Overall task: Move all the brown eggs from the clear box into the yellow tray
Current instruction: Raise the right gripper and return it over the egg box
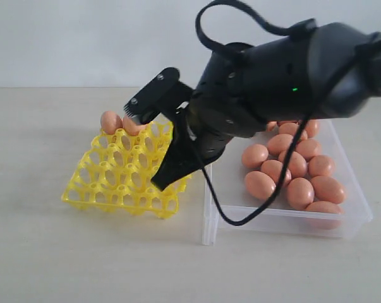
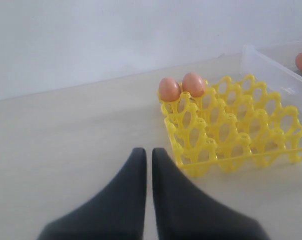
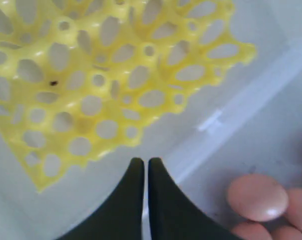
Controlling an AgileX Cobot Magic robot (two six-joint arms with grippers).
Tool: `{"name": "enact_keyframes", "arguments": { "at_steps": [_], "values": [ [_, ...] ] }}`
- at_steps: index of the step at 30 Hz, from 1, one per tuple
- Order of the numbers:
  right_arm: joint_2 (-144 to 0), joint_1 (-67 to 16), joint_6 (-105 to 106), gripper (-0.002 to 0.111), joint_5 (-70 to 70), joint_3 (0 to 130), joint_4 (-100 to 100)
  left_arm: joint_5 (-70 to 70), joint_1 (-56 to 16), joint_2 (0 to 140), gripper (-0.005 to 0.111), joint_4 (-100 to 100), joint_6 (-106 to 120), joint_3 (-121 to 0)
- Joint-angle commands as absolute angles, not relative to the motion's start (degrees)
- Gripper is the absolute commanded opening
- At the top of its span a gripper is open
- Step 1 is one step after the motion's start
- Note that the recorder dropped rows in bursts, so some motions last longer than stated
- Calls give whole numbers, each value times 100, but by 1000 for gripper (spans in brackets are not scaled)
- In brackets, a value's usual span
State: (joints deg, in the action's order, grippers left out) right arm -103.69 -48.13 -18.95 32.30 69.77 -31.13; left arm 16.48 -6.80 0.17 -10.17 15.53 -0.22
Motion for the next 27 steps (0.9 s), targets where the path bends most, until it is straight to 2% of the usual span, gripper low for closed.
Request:
{"name": "enact_keyframes", "arguments": {
  "at_steps": [1, 5, 9, 13, 22, 25, 27],
  "values": [
    [-9841, -4206, -2949, 0, 3314, 6465, -4080, 1625, -714, 0, 4, -1009, 1554, 0],
    [-9795, -3234, -2795, 0, 3271, 6317, -3627, 1625, -714, 0, 4, -1009, 1554, 0],
    [-9795, -2480, -1186, 0, 2796, 6317, -2089, 1625, -714, 0, 4, -1009, 1554, 0],
    [-9795, -2146, -187, 0, 2474, 6317, -874, 1625, -714, 0, 4, -1009, 1554, 0],
    [-10075, -2050, 872, 1, 3258, 6489, -797, 1625, -714, 0, 4, -1009, 1554, 0],
    [-10262, -2050, 944, 12, 3119, 6489, -776, 1625, -714, 0, 4, -1009, 1554, 0],
    [-10375, -2050, 944, 28, 3043, 6489, -776, 1625, -714, 0, 4, -1009, 1554, 0]
  ]
}}
